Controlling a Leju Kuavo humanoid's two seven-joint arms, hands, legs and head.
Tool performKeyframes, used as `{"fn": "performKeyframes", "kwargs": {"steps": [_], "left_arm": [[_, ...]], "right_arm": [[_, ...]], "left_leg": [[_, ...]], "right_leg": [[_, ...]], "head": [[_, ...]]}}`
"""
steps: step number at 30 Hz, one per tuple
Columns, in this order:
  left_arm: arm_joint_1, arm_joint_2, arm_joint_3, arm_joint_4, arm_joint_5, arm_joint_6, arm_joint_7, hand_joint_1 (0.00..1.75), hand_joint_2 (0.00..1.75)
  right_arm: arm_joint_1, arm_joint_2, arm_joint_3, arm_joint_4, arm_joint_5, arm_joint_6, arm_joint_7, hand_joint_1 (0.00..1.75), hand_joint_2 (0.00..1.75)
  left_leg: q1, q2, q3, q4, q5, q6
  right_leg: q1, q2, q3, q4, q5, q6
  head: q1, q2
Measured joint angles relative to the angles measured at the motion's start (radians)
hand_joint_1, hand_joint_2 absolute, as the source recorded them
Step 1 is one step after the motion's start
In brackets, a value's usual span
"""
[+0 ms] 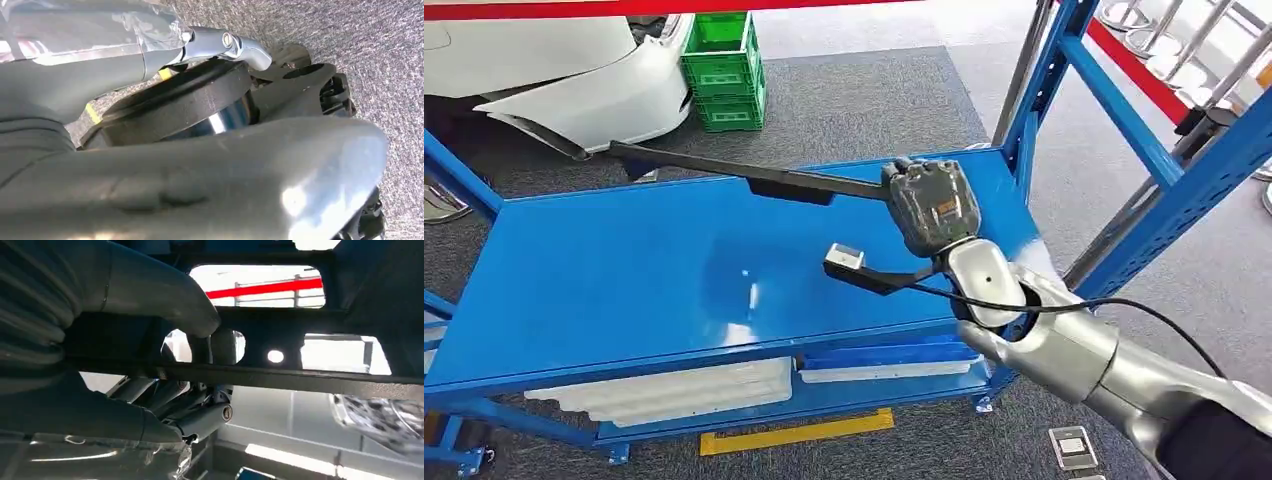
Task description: Take the parts from the cabinet and place them on the table.
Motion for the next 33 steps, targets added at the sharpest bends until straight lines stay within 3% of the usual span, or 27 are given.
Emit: {"fn": "performKeyframes", "kwargs": {"steps": [6,7,20,33], "left_arm": [[-0.001,0.0,0.0,0.0,0.026,-0.014,0.002,0.0,0.0],[-0.001,0.0,0.0,0.0,0.027,-0.014,0.001,0.0,1.75],[-0.003,0.0,0.0,0.0,0.039,-0.019,0.01,0.0,1.75],[-0.007,0.0,0.001,0.0,0.076,0.005,0.032,0.0,1.75]], "right_arm": [[-0.006,-0.003,0.0,-0.068,0.008,0.007,-0.004,1.75,1.75],[-0.006,-0.005,0.0,-0.081,0.011,0.011,-0.006,1.75,1.75],[-0.005,-0.005,0.005,-0.204,0.031,0.037,-0.036,1.75,1.75],[0.0,-0.005,0.006,-0.223,0.002,0.032,-0.013,1.75,1.75]], "left_leg": [[0.0,0.0,-0.001,0.0,0.0,0.0],[0.0,0.0,-0.002,0.0,0.0,0.0],[-0.001,0.0,-0.003,0.001,0.0,0.0],[0.0,0.0,-0.003,0.001,0.0,0.0]], "right_leg": [[0.0,0.0,-0.001,0.0,0.0,0.0],[0.0,0.0,-0.001,0.0,0.0,0.0],[-0.001,0.0,-0.002,0.0,0.0,0.0],[-0.001,0.0,-0.002,0.0,0.0,0.0]], "head": [[0.001,0.0],[0.001,0.0],[0.0,0.0],[0.001,0.0]]}}
